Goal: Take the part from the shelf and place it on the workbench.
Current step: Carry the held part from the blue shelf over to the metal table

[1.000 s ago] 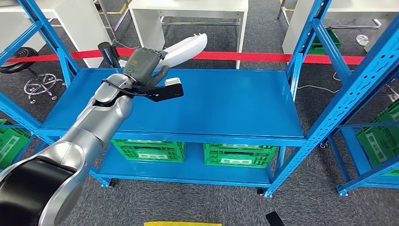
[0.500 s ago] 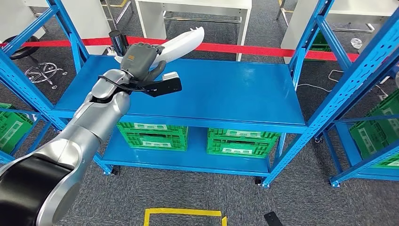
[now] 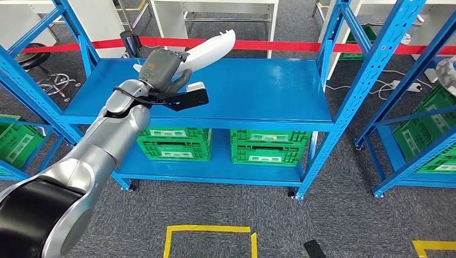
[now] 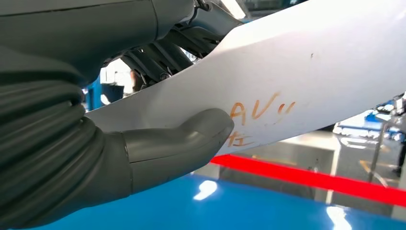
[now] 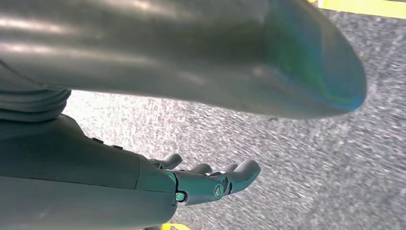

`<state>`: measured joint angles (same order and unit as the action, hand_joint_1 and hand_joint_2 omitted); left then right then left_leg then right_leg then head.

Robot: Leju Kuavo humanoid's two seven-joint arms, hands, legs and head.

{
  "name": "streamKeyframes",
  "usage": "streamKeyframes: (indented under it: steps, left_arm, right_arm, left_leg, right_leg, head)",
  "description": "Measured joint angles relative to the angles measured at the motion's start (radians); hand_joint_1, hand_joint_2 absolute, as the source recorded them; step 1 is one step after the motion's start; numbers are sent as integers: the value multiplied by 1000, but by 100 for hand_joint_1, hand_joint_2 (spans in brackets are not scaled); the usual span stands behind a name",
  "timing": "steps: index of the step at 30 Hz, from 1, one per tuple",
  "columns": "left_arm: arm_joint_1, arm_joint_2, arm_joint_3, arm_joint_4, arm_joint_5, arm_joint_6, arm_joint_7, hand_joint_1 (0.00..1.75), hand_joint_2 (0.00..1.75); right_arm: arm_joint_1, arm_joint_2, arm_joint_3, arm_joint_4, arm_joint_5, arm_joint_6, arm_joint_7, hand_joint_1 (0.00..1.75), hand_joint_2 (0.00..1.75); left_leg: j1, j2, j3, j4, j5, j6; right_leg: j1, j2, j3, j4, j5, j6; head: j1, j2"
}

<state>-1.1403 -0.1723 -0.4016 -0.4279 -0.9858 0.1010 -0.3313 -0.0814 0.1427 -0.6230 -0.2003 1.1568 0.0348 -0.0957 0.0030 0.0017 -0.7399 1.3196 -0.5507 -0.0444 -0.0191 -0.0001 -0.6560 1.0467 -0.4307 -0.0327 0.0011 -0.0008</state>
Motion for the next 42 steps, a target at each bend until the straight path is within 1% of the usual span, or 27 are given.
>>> streamKeyframes:
  steps: [2, 4, 6, 8, 9, 11, 13, 14, 15, 17, 19, 20, 21, 23, 24, 25, 28, 29, 30, 31, 32, 34, 36, 38, 39, 40, 42]
  left_arm:
    - [-2, -2, -1, 1, 2, -3, 2, 175, 175]
    - [-6, -6, -2, -1, 3, -3, 3, 175, 175]
    - [-11, -9, -3, -1, 4, -3, 3, 175, 175]
    - [-13, -10, -5, 1, 4, -3, 2, 175, 175]
    - [-14, -12, -6, 2, 4, -2, 1, 175, 175]
    - [-15, -15, -6, 5, 6, 1, -2, 175, 175]
    - [-13, -18, -7, 8, 8, 5, -5, 175, 175]
    - [-12, -18, -7, 10, 8, 6, -5, 175, 175]
    - [-10, -18, -8, 13, 9, 7, -4, 175, 175]
    - [-8, -18, -10, 16, 10, 9, -4, 175, 175]
    - [-8, -17, -11, 16, 10, 13, -4, 175, 175]
    - [-7, -17, -12, 16, 10, 14, -4, 175, 175]
    - [-7, -17, -12, 15, 10, 16, -5, 175, 175]
    - [-7, -16, -13, 17, 11, 16, -7, 175, 175]
    - [-7, -15, -13, 18, 11, 16, -8, 175, 175]
    - [-7, -13, -13, 19, 12, 16, -9, 175, 175]
    - [-6, -10, -13, 22, 13, 16, -11, 175, 175]
    - [-5, -10, -14, 24, 14, 16, -11, 175, 175]
    - [-3, -10, -14, 25, 14, 16, -11, 175, 175]
    - [-2, -10, -14, 25, 14, 16, -11, 175, 175]
    - [-2, -10, -14, 25, 14, 16, -11, 175, 175]
    - [-3, -12, -14, 21, 14, 16, -11, 175, 175]
    - [-5, -14, -14, 17, 16, 16, -12, 175, 175]
    - [-6, -15, -14, 18, 19, 16, -14, 175, 175]
    - [-7, -15, -14, 18, 20, 16, -14, 175, 175]
    - [-7, -16, -14, 19, 22, 16, -14, 175, 175]
    - [-7, -17, -14, 21, 27, 9, -13, 175, 175]
  right_arm:
    - [0, 0, -1, 0, 0, 0, 0, 0, 0]
    - [0, 0, -2, 0, 0, 0, 0, 0, 0]
    - [-1, 0, -3, 0, 0, 0, -1, 0, 0]
    - [0, 0, -4, 0, 0, 0, -1, 0, 0]
    - [1, 0, -5, 0, 0, 0, -1, 0, 0]
    - [1, 0, -6, 0, -1, -2, -2, 0, 0]
    - [-1, -2, -8, 0, -1, -5, -3, 0, 0]
    - [-1, -3, -10, 0, 0, -6, -3, 0, 0]
    - [-1, -4, -11, 0, 1, -5, -3, 0, 0]
    - [-2, -4, -13, 0, 3, -5, -3, 0, 0]
    - [-6, -4, -14, 0, 5, -4, -3, 0, 0]
    - [-7, -4, -14, 0, 6, -4, -2, 0, 0]
    - [-8, -4, -14, 0, 5, -4, -2, 0, 0]
    - [-8, -3, -15, 1, 4, -3, 0, 0, 0]
    - [-8, -2, -15, 1, 3, -4, 0, 0, 0]
    - [-8, -2, -15, 1, 3, -4, 0, 0, 0]
    - [-8, -2, -16, 1, 2, -5, 0, 0, 0]
    - [-7, -2, -16, 1, 2, -5, 0, 0, 0]
    - [-7, -2, -16, 1, 2, -5, 0, 0, 0]
    - [-7, -2, -16, 1, 2, -5, -1, 0, 0]
    - [-7, -2, -17, 1, 2, -5, -1, 0, 0]
    - [-6, 0, -17, 1, 3, -5, -1, 0, 0]
    - [-6, 1, -17, 1, 3, -5, -1, 0, 0]
    - [-5, 2, -17, 1, 5, -5, -1, 0, 0]
    - [-3, 2, -17, 1, 5, -4, 0, 0, 0]
    - [-2, 3, -17, 1, 6, -4, 0, 0, 0]
    - [0, 3, -17, 1, 6, -5, 0, 0, 0]
  left_leg:
    - [0, -1, 96, -104, 36, 8]
    - [-5, -5, 196, -242, 30, 20]
    - [-12, -7, 223, -298, 19, 33]
    - [-13, -3, 213, -308, 40, 50]
    - [-12, -1, 207, -313, 54, 59]
    - [-9, 2, 186, -319, 83, 71]
    - [-10, 2, 152, -317, 109, 74]
    - [-10, 3, 134, -315, 121, 73]
    - [-10, 3, 117, -312, 133, 72]
    - [-8, 3, 83, -302, 152, 65]
    - [-9, 3, 59, -290, 166, 54]
    - [-10, 3, 53, -285, 172, 48]
    - [-10, 4, 50, -284, 179, 41]
    - [-8, 3, 45, -286, 189, 29]
    - [-7, 1, 37, -278, 177, 23]
    - [-6, 0, 25, -253, 145, 18]
    - [-2, -1, -18, -74, 6, 5]
    - [-1, -1, -22, -20, -11, 3]
    - [-1, -1, -13, 5, -7, 3]
    - [-1, -1, 14, -6, 13, 5]
    - [-1, -2, 60, -54, 35, 9]
    - [-5, -3, 172, -200, 34, 23]
    - [-13, -5, 227, -291, 12, 35]
    - [-16, -3, 222, -309, 27, 47]
    - [-15, -1, 218, -314, 39, 56]
    - [-12, 1, 211, -320, 53, 64]
    - [-10, 2, 189, -324, 78, 74]
  right_leg:
    - [0, 1, -23, 1, 22, 5]
    - [1, 3, -37, -1, 42, 16]
    - [-1, 3, -39, -10, 61, 30]
    - [-5, 3, -41, -18, 69, 45]
    - [-7, 3, -49, -8, 49, 50]
    - [-8, 3, -81, 74, -43, 57]
    - [-7, 3, -114, 206, -126, 63]
    - [-7, 3, -117, 254, -134, 65]
    - [-7, 3, -104, 270, -121, 65]
    - [-7, 2, -22, 194, -76, 65]
    - [-4, 3, 75, 64, -83, 58]
    - [-1, 4, 101, 23, -97, 51]
    - [2, 6, 108, 5, -106, 42]
    - [1, 5, 96, 1, -92, 24]
    - [-1, 4, 87, 0, -81, 16]
    - [-3, 2, 77, -2, -69, 10]
    - [-4, 0, 36, -2, -33, 3]
    - [-3, 0, 22, -2, -22, 3]
    - [-3, 0, 7, -2, -10, 4]
    - [-2, 0, -6, -1, 1, 5]
    - [-2, 0, -18, -1, 12, 7]
    - [-1, 1, -35, -1, 33, 15]
    - [-3, 1, -38, -7, 52, 28]
    - [-7, 1, -37, -19, 69, 44]
    - [-9, 2, -41, -17, 61, 49]
    - [-9, 2, -50, 2, 35, 55]
    - [-8, 3, -83, 100, -58, 62]
  head:
    - [0, 0]
    - [1, 0]
    - [-1, 0]
    - [-4, 0]
    - [-4, 0]
    - [-2, 0]
    - [-1, 0]
    - [-1, 0]
    - [-1, 0]
    - [-1, 0]
    - [-1, 0]
    - [0, 0]
    - [1, 0]
    - [2, 0]
    - [1, 0]
    - [0, 0]
    - [-1, 0]
    - [-1, 0]
    - [-1, 0]
    - [-1, 0]
    - [-1, 0]
    - [-1, 0]
    - [-1, 0]
    - [-4, 0]
    - [-5, 0]
    - [-4, 0]
    - [-2, 0]
